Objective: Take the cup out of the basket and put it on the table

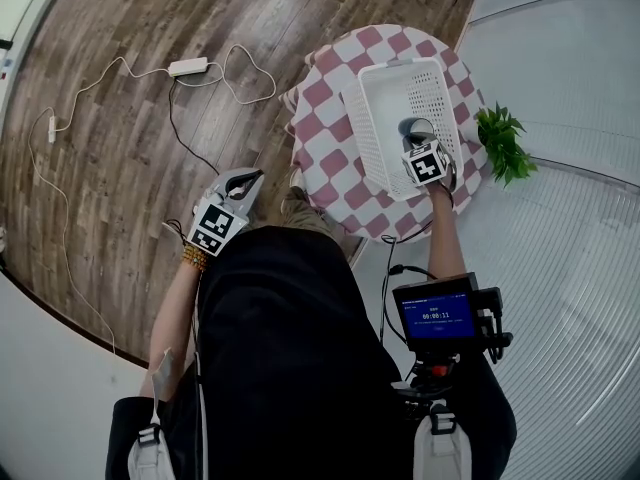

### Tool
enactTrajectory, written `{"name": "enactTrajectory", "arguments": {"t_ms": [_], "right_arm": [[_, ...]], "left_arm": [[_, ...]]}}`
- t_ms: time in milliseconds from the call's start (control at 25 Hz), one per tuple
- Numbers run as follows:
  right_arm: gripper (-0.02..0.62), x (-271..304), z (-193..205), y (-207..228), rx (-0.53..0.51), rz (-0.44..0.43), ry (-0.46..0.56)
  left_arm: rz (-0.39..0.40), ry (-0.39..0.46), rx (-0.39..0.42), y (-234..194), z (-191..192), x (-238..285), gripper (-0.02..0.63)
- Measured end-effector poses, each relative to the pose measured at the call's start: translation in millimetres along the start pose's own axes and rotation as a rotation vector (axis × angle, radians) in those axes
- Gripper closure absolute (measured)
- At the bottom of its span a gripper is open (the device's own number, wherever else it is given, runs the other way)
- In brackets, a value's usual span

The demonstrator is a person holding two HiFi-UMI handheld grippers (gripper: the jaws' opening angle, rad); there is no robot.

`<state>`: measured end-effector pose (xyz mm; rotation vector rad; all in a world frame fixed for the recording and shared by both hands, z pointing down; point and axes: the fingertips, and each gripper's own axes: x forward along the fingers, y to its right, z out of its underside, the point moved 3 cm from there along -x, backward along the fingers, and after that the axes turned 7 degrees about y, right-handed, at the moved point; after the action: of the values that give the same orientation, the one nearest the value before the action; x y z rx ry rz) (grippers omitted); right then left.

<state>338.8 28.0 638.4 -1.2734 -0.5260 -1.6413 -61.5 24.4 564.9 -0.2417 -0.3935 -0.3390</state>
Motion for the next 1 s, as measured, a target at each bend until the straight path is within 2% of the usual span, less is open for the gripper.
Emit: {"name": "enactTrajectory", "arguments": {"t_ms": [1000], "right_arm": [[0.558, -56, -22, -16, -0.014, 0.089, 0.079]], "left_arm": [[0.071, -0.016, 0.020, -4, 8, -1, 0.603]]}}
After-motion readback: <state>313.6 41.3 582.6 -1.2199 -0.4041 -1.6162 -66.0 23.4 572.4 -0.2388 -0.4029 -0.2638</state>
